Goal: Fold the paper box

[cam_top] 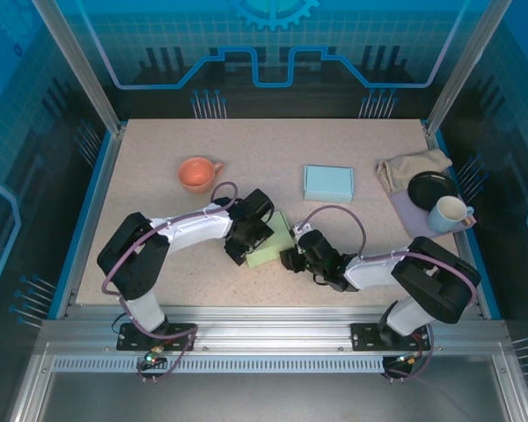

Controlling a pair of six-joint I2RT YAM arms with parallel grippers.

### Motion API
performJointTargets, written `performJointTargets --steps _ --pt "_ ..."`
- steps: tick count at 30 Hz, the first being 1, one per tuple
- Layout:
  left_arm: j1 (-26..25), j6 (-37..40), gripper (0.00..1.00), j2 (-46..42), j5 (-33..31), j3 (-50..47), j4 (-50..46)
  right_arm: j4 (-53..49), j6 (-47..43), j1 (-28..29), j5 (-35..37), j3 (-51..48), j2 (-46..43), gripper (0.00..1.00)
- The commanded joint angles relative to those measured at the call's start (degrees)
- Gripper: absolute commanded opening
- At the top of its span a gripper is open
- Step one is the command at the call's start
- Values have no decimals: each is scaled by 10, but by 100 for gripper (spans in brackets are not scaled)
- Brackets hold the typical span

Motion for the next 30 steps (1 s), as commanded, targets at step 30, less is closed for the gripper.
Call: performJointTargets --steps 30 --pt "28 -1 84 27 -24 -50 -24 -68 31 -58 -50 -40 -168 28"
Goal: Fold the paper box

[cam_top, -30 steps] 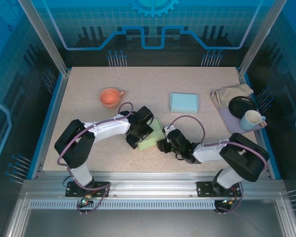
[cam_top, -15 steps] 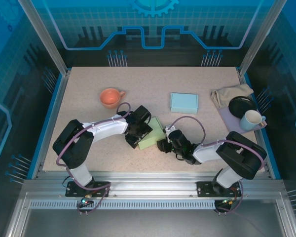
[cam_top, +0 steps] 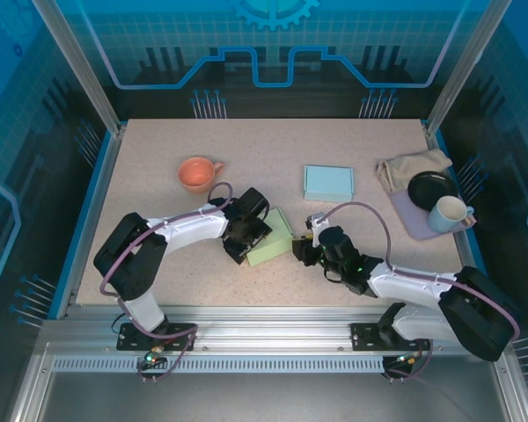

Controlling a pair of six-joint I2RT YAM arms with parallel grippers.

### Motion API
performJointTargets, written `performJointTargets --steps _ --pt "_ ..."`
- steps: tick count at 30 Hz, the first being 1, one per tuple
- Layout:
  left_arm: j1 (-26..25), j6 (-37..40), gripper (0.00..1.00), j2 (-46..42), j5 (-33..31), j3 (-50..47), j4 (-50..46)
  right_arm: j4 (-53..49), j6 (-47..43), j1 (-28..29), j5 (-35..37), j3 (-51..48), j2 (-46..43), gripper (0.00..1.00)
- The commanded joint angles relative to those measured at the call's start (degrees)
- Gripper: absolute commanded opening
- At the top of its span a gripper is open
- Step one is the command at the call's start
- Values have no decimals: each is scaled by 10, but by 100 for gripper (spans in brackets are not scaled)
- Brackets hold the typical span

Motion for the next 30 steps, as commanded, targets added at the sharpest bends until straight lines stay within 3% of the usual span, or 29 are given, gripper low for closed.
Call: performJointTargets --steps 1,10,16,22,30 --pt "12 -4 84 37 -40 -29 -55 13 16 -16 -37 -4 27 26" --pt "10 2 84 52 -28 -24 -47 177 4 -17 -82 30 207 17" --pt "7 16 83 72 -11 -20 -37 284 2 -15 -85 37 293 16" --pt "6 26 84 77 1 -14 -36 267 4 -15 -74 46 291 17" --pt "6 50 91 29 -22 3 -78 123 13 -39 -57 75 239 17"
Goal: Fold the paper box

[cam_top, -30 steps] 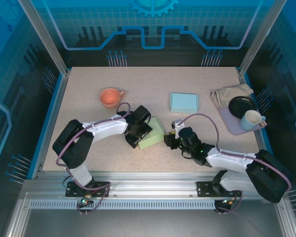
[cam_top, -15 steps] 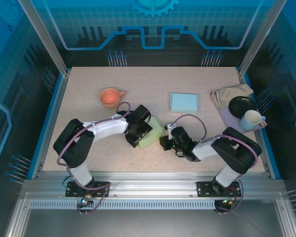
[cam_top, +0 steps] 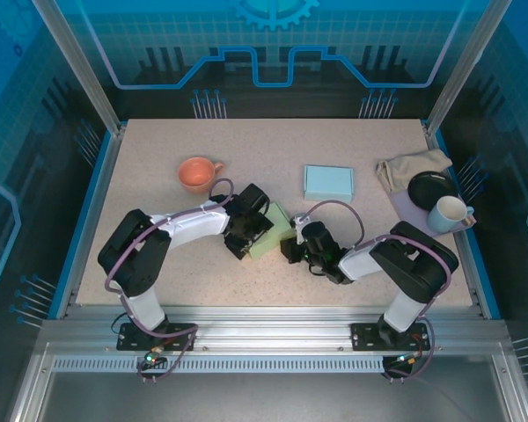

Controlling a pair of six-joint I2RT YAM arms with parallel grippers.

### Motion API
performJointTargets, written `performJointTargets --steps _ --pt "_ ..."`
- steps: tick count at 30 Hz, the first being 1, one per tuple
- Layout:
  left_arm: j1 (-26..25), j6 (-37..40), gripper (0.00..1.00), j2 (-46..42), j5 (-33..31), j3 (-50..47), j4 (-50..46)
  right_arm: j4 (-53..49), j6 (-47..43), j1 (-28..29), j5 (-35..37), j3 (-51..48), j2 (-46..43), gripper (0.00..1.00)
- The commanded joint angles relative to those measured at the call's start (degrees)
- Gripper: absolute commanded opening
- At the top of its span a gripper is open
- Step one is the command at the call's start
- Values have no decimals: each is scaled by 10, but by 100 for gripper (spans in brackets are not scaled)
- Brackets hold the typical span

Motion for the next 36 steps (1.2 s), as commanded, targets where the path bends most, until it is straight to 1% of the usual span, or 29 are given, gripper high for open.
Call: performJointTargets --steps 1,4,7,9,12,13,15,16,17,19,21,22,25,28,31,36 --pt "-3 30 91 6 -20 -8 -102 -56 12 -25 8 16 -28 17" --pt "-3 42 93 -14 -42 5 -120 -86 20 -42 1 12 -47 18" --pt "-3 65 93 -35 -73 27 -142 -127 30 -52 -7 2 -87 18" --pt "-2 92 94 -50 -93 39 -142 -183 47 -56 1 6 -121 21" --pt "-2 156 94 -74 -125 58 -124 -280 82 -62 10 17 -170 21" --pt "-2 189 94 -83 -130 60 -107 -318 99 -62 16 25 -183 19" --pt "-3 271 95 -102 -123 53 -48 -355 117 -63 11 34 -206 15" --pt "-2 324 95 -113 -113 43 -1 -367 133 -63 7 37 -216 9" --pt "-2 374 95 -122 -104 34 39 -374 151 -63 4 37 -223 2" --pt "3 494 94 -128 -81 27 107 -394 203 -64 4 40 -233 0" --pt "12 575 94 -111 -80 49 114 -395 230 -63 -18 43 -237 0" --pt "22 616 93 -95 -59 66 110 -397 247 -62 -27 44 -237 0" --pt "49 694 90 -31 1 121 77 -371 297 -61 -50 38 -233 0" --pt "68 727 87 25 38 153 68 -347 324 -58 -75 46 -208 0" --pt "83 730 86 61 69 169 75 -333 330 -56 -91 65 -166 0" --pt "93 726 86 97 92 179 86 -279 350 -57 -115 75 -95 0"
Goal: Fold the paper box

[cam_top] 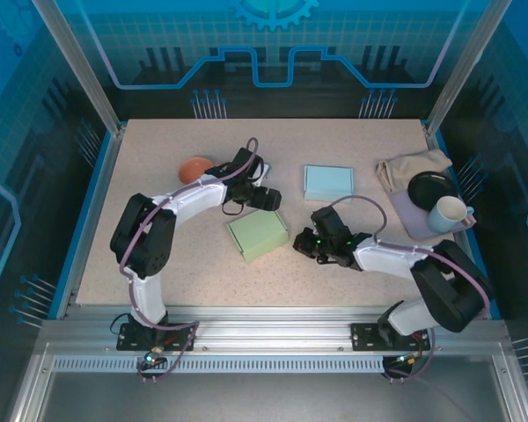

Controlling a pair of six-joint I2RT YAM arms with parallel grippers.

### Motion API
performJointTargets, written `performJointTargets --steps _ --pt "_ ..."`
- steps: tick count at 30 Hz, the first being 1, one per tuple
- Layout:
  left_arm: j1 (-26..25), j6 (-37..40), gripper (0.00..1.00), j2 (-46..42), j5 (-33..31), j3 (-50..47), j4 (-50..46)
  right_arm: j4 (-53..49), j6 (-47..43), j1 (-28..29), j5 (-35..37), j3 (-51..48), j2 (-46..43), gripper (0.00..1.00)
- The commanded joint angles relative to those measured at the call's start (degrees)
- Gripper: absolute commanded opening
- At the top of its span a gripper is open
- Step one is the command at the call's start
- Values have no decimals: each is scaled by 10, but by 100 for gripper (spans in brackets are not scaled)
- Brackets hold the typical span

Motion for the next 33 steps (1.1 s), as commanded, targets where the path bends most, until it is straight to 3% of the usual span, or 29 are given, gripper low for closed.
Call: performJointTargets --steps 1,12,21,33 --pt "3 25 86 14 47 25 8 44 30 -1 -25 13 40 0" --pt "3 -4 82 38 80 1 32 86 37 -19 -24 25 119 0" --pt "-5 -71 75 27 180 -65 102 89 51 -37 0 23 145 0" --pt "-105 -194 71 27 238 -108 181 126 43 -50 20 10 161 0"
